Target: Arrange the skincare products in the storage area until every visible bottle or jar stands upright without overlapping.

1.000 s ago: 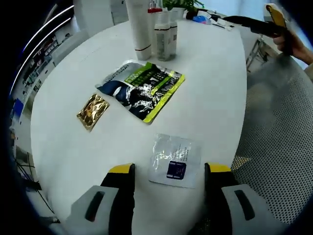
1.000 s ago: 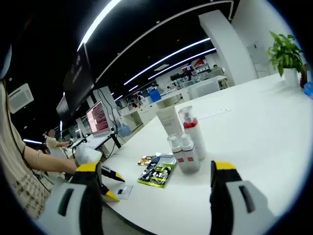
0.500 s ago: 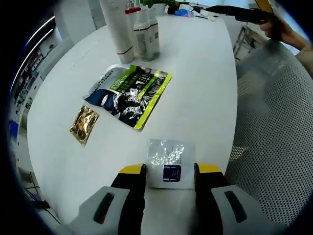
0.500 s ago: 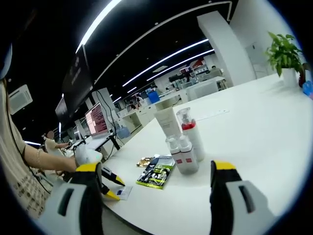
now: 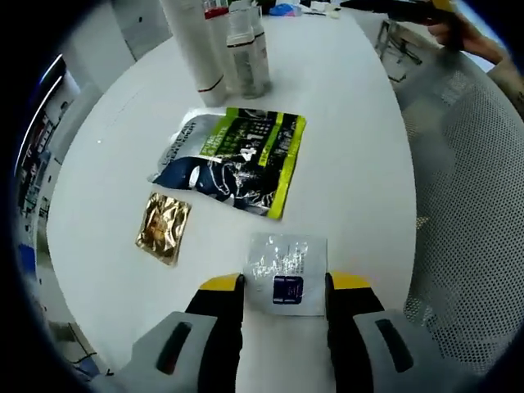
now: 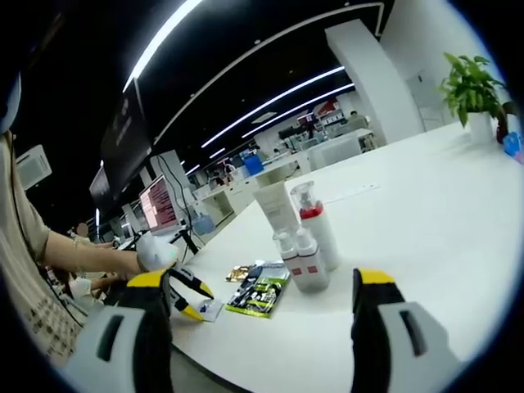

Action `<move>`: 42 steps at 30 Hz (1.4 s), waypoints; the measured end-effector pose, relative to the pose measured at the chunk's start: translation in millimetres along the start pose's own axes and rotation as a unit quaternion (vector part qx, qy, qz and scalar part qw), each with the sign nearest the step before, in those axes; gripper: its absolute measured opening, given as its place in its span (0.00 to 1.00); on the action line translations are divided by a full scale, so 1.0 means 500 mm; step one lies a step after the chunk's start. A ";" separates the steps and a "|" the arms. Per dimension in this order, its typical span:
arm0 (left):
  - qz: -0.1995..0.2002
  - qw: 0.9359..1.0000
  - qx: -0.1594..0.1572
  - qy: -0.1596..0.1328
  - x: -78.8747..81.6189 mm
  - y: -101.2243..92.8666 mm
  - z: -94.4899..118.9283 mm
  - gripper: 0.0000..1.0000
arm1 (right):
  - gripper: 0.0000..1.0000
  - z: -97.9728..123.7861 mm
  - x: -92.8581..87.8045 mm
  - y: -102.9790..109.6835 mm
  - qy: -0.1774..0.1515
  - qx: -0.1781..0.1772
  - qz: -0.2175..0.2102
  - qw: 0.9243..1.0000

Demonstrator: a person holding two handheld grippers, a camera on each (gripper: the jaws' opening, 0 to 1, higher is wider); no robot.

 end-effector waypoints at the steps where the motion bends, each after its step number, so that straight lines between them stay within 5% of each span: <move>1: -0.003 1.000 -0.001 0.000 0.001 0.007 -0.001 0.37 | 0.92 0.000 0.000 -0.001 -0.001 -0.002 0.000 1.000; 13: -0.062 0.998 -0.028 0.004 0.021 0.088 -0.023 0.37 | 0.92 0.002 0.005 -0.007 -0.009 -0.014 -0.001 1.000; 23: -0.073 0.996 -0.046 0.009 0.020 0.088 -0.034 0.37 | 0.93 0.003 0.005 -0.012 -0.010 -0.020 0.000 1.000; 37: -0.074 0.997 -0.021 -0.002 0.028 0.085 -0.018 0.42 | 0.93 0.002 0.001 -0.014 -0.003 -0.016 0.005 1.000; 42: -0.031 0.998 0.031 -0.050 0.049 0.073 0.019 0.50 | 0.93 0.001 0.000 -0.010 -0.001 -0.013 0.009 1.000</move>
Point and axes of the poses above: the point that each gripper's makers call its tool centre point, and the gripper's own axes: z roughly backward along the fingers, y roughly to its left, x roughly out of its top, the point moved 6 cm from there along z, roughly backward along the fingers, and after that the axes turned 11 degrees about -y, right-handed, at the moved point
